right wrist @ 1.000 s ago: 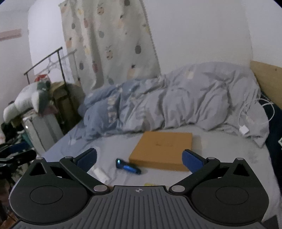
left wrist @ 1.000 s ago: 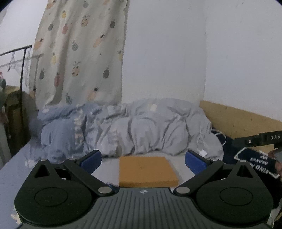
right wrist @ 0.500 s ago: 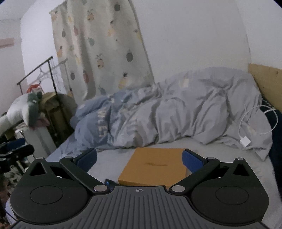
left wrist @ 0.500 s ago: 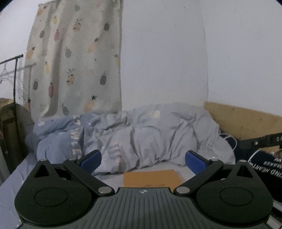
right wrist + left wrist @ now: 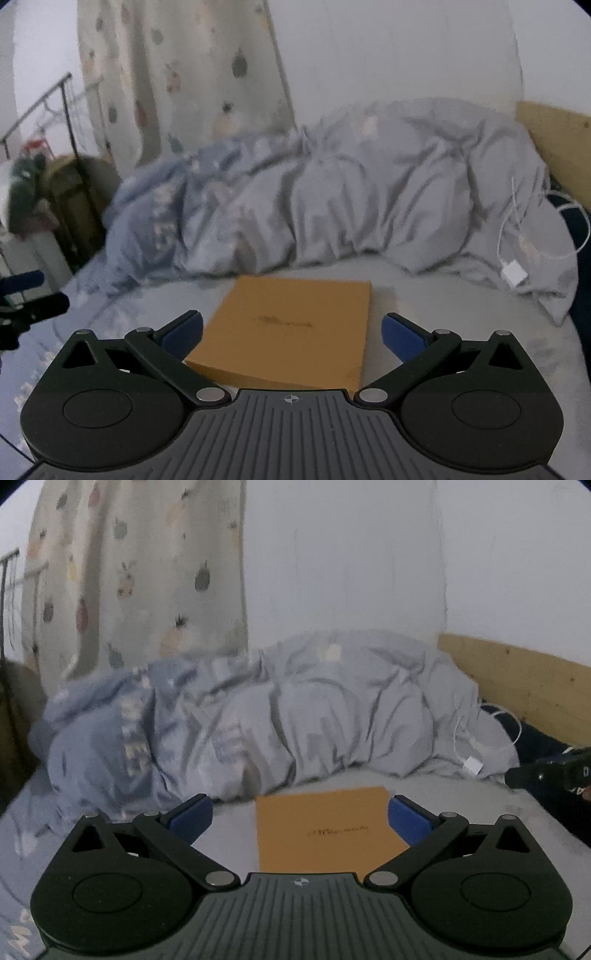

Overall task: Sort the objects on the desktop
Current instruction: 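Move both grippers toward the orange Miaoweitu lid on the bed, then close both grippers on opposite edges of the orange lid, then lift the orange lid off the bed with both grippers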

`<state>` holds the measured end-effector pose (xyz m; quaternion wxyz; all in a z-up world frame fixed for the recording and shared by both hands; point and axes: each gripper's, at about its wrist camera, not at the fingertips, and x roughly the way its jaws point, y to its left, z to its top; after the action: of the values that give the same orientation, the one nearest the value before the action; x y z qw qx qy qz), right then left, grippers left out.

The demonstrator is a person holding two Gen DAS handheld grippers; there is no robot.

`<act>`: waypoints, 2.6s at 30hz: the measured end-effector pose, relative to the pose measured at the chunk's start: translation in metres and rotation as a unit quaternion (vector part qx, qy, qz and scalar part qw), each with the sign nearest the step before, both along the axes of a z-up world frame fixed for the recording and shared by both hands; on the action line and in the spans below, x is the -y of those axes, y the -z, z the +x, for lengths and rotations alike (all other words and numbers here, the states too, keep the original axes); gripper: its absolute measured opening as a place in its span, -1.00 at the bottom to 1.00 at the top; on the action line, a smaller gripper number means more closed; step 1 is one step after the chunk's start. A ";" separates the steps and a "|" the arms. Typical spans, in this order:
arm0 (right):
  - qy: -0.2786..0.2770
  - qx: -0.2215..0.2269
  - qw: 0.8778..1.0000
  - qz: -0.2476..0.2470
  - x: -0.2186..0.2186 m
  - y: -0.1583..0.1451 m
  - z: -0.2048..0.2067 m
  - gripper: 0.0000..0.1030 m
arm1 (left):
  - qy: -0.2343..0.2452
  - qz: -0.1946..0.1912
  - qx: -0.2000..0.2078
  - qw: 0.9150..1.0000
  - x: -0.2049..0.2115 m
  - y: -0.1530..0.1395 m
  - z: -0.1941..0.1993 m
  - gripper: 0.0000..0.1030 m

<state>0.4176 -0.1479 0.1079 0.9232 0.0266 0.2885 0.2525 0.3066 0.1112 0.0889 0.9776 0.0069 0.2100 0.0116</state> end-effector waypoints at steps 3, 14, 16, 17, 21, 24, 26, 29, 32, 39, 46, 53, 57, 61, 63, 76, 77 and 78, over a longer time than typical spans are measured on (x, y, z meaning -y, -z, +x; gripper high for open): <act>0.004 -0.019 1.000 -0.011 -0.006 0.023 0.019 1.00 | 0.001 -0.004 -0.021 1.000 -0.008 0.018 0.021 1.00; 0.036 -0.100 0.994 0.002 -0.005 0.096 0.100 1.00 | -0.009 0.012 -0.104 0.994 -0.040 0.080 0.095 1.00; 0.043 -0.118 0.992 0.010 -0.005 0.109 0.115 1.00 | -0.016 -0.001 -0.117 0.993 -0.048 0.089 0.111 1.00; 0.047 -0.129 0.990 0.012 -0.006 0.117 0.122 1.00 | -0.017 -0.008 -0.124 0.992 -0.051 0.094 0.118 1.00; 0.054 -0.169 0.984 0.013 -0.011 0.146 0.149 1.00 | -0.019 -0.034 -0.156 0.987 -0.059 0.116 0.149 1.00; 0.057 -0.185 0.981 0.006 -0.018 0.166 0.164 1.00 | -0.018 -0.050 -0.179 0.982 -0.061 0.134 0.169 1.00; 0.062 -0.192 0.979 -0.001 -0.023 0.178 0.172 1.00 | -0.019 -0.057 -0.190 0.980 -0.061 0.145 0.178 1.00; 0.062 -0.198 0.978 -0.007 -0.029 0.193 0.182 1.00 | -0.032 -0.066 -0.205 0.976 -0.063 0.162 0.189 1.00; 0.040 -0.201 0.979 -0.015 -0.040 0.206 0.191 1.00 | -0.034 -0.071 -0.223 0.972 -0.066 0.176 0.199 1.00; 0.031 -0.226 0.974 0.016 -0.055 0.230 0.203 1.00 | -0.027 -0.115 -0.224 0.967 -0.068 0.192 0.209 1.00; 0.042 -0.246 0.967 0.055 -0.051 0.240 0.216 1.00 | -0.033 -0.139 -0.220 0.965 -0.061 0.196 0.221 1.00; 0.060 -0.240 0.967 0.054 -0.057 0.242 0.216 1.00 | -0.055 -0.141 -0.210 0.966 -0.054 0.194 0.223 1.00; 0.070 -0.244 0.967 0.021 -0.062 0.233 0.214 1.00 | -0.047 -0.140 -0.212 0.966 -0.047 0.192 0.216 1.00; 0.081 -0.233 0.969 -0.018 -0.064 0.218 0.204 1.00 | -0.047 -0.146 -0.218 0.964 -0.039 0.184 0.209 1.00; 0.085 -0.227 0.970 -0.021 -0.061 0.210 0.200 1.00 | -0.044 -0.149 -0.218 0.963 -0.035 0.177 0.205 1.00; 0.081 -0.203 0.976 -0.020 -0.037 0.139 0.162 1.00 | -0.047 -0.156 -0.214 0.963 -0.017 0.111 0.175 1.00; 0.081 -0.200 0.976 -0.017 -0.035 0.131 0.158 1.00 | -0.047 -0.155 -0.210 0.964 -0.016 0.103 0.170 1.00; 0.081 -0.198 0.977 -0.015 -0.032 0.123 0.153 1.00 | -0.047 -0.154 -0.206 0.965 -0.014 0.095 0.166 1.00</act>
<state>0.5708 -0.1156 -0.0153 0.8652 0.0854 0.4666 0.1626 0.4728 0.1250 -0.0064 0.9010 -0.1515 0.4059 0.0236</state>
